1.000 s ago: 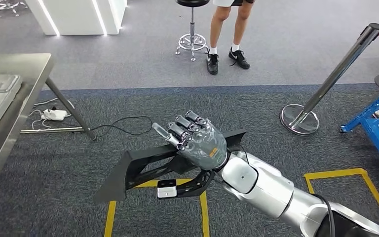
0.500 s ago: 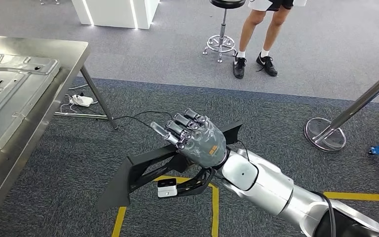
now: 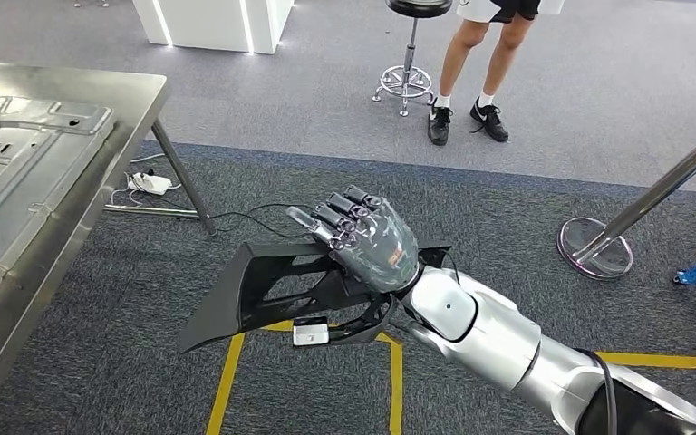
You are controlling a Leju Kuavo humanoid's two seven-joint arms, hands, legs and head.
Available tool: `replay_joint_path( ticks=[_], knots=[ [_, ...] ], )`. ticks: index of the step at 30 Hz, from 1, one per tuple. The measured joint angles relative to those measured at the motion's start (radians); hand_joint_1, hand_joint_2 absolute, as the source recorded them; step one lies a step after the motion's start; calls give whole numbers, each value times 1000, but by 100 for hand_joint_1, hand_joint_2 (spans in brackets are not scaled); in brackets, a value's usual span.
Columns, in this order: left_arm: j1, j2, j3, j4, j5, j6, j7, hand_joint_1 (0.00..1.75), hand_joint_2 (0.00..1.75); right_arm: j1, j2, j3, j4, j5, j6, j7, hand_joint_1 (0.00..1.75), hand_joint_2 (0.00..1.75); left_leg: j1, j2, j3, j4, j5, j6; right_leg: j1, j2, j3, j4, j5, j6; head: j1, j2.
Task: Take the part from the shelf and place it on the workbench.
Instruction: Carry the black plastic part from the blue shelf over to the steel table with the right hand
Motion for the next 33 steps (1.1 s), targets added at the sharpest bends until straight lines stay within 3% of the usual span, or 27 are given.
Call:
replay_joint_path(
  ticks=[2, 4, 6, 8, 10, 14, 16, 17, 19, 20, 21, 22, 24, 25, 26, 28, 30, 32, 33],
  knots=[
    [-2, -1, 0, 0, 0, 0, 0, 0, 175, 0, 1, -4, -1, -3, 1, -1, 175, 175, 3, -2, 9, -14, 3, 9, -3, 34, -43, 90, -49, 1, 0, 0],
    [-4, -1, 0, 0, 0, 0, 0, 0, 175, 9, 3, -5, -2, 1, 1, -1, 175, 175, 3, -6, 10, -14, 0, 12, -5, 52, -113, 221, -99, 1, 0, 0],
    [-4, -1, 0, 0, 0, 0, 0, 0, 175, 18, 6, -5, -1, 5, 1, -1, 175, 175, 4, -16, 11, -7, -8, 8, -10, 55, -142, 261, -88, 3, 0, 0],
    [-4, -1, 0, 0, 0, -1, -1, 0, 175, 20, 11, -5, -1, 6, 2, -1, 175, 175, 8, -25, 16, 7, -23, -3, -18, 55, -99, 158, -18, 6, 0, 0],
    [-4, -1, 0, 0, 0, -2, -1, 0, 175, 22, 18, -4, -1, 6, 4, 0, 175, 175, 8, -32, 16, 25, -41, -18, -19, 58, -47, 54, 15, 5, 0, 0],
    [-4, -1, 0, 0, -1, -3, -2, 0, 175, 25, 31, -4, -2, 7, 6, 1, 175, 175, 9, -34, 21, 35, -62, -44, -11, 62, -20, 29, -13, -22, 0, 0],
    [-5, 0, -1, 0, -1, -2, -3, 0, 175, 23, 34, -4, -5, 8, 5, 2, 175, 175, 12, -27, 9, 80, -79, -53, -11, 61, 7, 21, -26, -37, 0, 0],
    [-5, 0, -1, 0, -1, -1, -4, 0, 175, 23, 36, -4, -6, 8, 5, 2, 175, 175, 13, -22, -20, 135, -93, -57, -10, 60, 22, 17, -34, -43, 0, 0],
    [-5, 0, -1, 0, -1, 0, -5, 0, 175, 24, 38, -4, -7, 7, 5, 3, 175, 175, 12, -18, -116, 276, -116, -59, -5, 59, 49, 13, -53, -50, 0, 0],
    [-4, 0, -1, 0, -1, 0, -5, 0, 175, 26, 39, -4, -7, 7, 5, 4, 175, 175, 12, -18, -159, 321, -111, -58, -3, 59, 63, 12, -65, -51, -1, 0],
    [-3, 1, -1, 0, -1, 0, -5, 0, 175, 27, 39, -4, -8, 6, 5, 5, 175, 175, 11, -17, -186, 329, -84, -55, -1, 59, 79, 12, -79, -52, -1, 0],
    [-1, 1, -1, 0, -1, 0, -5, 0, 175, 28, 39, -4, -8, 5, 5, 6, 175, 175, 9, -17, -192, 294, -35, -50, 0, 60, 98, 11, -93, -52, -1, 0],
    [3, 1, -1, 0, -2, 0, -6, 0, 175, 28, 39, -4, -9, 2, 5, 9, 175, 175, 1, -16, -165, 175, 70, -38, 0, 60, 136, 4, -124, -49, -1, 0],
    [5, 2, -1, 0, -3, 0, -6, 0, 175, 27, 40, -4, -9, 0, 5, 10, 175, 175, -5, -15, -148, 129, 97, -30, 1, 61, 149, -5, -134, -44, 0, 0],
    [6, 2, -2, 0, -3, 0, -7, 0, 175, 28, 40, -4, -10, -1, 6, 11, 175, 175, -11, -14, -133, 98, 98, -22, 0, 61, 157, -17, -140, -40, -1, 0],
    [5, 3, -2, 0, -3, 0, -7, 0, 175, 28, 40, -5, -10, -1, 6, 11, 175, 175, -17, -12, -103, 54, 62, -6, 1, 61, 169, -34, -130, -28, -1, 0],
    [8, 2, -2, 0, -3, 0, -8, 0, 175, 27, 40, -6, -11, -4, 6, 12, 175, 175, -12, -15, -59, 10, 33, 5, 1, 59, 153, 11, -98, -21, -1, 1],
    [10, 0, -3, 0, -3, 1, -9, 0, 175, 27, 41, -8, -11, -11, 7, 12, 175, 175, -7, -19, -11, -13, 13, 12, 0, 60, 65, 143, -66, -17, -1, 1],
    [10, -1, -3, 0, -4, 1, -10, 0, 175, 27, 41, -8, -10, -15, 9, 11, 175, 175, -7, -20, 10, -17, -2, 14, 1, 61, 5, 210, -73, -14, -1, 1]
  ],
)
